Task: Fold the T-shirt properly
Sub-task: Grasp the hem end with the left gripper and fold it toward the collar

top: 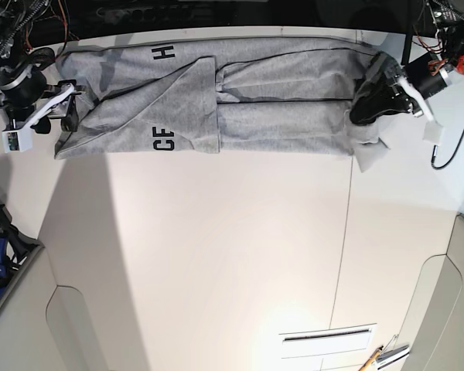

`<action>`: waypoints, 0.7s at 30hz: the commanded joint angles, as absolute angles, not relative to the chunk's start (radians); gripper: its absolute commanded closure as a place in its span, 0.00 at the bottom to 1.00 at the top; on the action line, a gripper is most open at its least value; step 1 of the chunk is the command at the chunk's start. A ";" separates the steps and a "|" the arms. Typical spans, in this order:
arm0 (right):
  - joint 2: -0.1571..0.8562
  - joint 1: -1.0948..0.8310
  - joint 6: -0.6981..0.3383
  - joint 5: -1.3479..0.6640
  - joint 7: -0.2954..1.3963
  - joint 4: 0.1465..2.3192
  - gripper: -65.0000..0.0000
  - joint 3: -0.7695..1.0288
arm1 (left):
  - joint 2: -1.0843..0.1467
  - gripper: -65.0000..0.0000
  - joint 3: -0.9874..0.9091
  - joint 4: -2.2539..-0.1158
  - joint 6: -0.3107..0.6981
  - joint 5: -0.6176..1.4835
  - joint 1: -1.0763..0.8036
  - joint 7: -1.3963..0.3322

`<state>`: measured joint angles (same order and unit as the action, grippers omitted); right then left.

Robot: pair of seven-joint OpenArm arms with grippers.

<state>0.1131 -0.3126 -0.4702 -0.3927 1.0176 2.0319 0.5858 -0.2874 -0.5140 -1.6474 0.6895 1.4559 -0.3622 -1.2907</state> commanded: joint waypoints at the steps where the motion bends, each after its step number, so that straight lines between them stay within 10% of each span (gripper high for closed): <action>1: 0.121 -0.309 -0.467 -0.410 0.995 2.052 0.50 0.600 | -0.283 1.00 -0.479 -1.664 0.698 1.484 -0.361 -1.273; 21: 0.121 -0.308 -0.467 -0.430 0.995 2.052 0.50 0.610 | -0.133 1.00 -0.068 -1.664 0.698 1.473 -0.250 -1.260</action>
<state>0.1135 -0.3126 -0.4702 -0.4179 1.0172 2.0319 0.6052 -0.1314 -0.0677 -1.6474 0.6891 1.4418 -0.2642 -1.2823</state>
